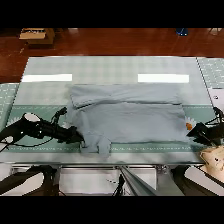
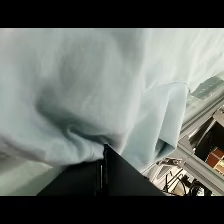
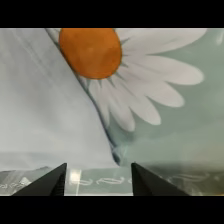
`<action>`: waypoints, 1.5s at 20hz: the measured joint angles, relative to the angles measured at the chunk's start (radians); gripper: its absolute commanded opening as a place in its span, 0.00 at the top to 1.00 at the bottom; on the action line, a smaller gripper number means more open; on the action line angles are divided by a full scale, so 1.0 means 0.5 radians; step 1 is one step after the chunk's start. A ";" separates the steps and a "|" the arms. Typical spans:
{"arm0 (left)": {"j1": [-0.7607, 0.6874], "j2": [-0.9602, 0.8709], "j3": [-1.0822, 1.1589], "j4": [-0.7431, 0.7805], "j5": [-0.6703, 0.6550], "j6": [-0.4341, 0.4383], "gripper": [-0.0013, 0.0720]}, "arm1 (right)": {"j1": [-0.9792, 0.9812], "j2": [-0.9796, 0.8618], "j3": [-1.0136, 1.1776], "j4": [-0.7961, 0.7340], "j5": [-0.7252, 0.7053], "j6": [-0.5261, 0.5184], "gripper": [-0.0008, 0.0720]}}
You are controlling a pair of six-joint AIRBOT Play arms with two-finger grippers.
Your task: Fold the shirts.
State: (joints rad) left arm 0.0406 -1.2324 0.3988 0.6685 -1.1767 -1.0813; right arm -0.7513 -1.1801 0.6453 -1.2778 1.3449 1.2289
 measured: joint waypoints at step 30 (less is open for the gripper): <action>0.179 -0.401 1.416 -0.261 0.259 -0.050 0.96 | 0.915 -0.259 0.703 0.673 -1.205 0.204 0.95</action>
State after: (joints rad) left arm 0.1299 -1.4326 1.1069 0.5381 -1.0473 -1.1065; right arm -0.2939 -1.3094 0.9970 -0.9413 0.7422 1.3312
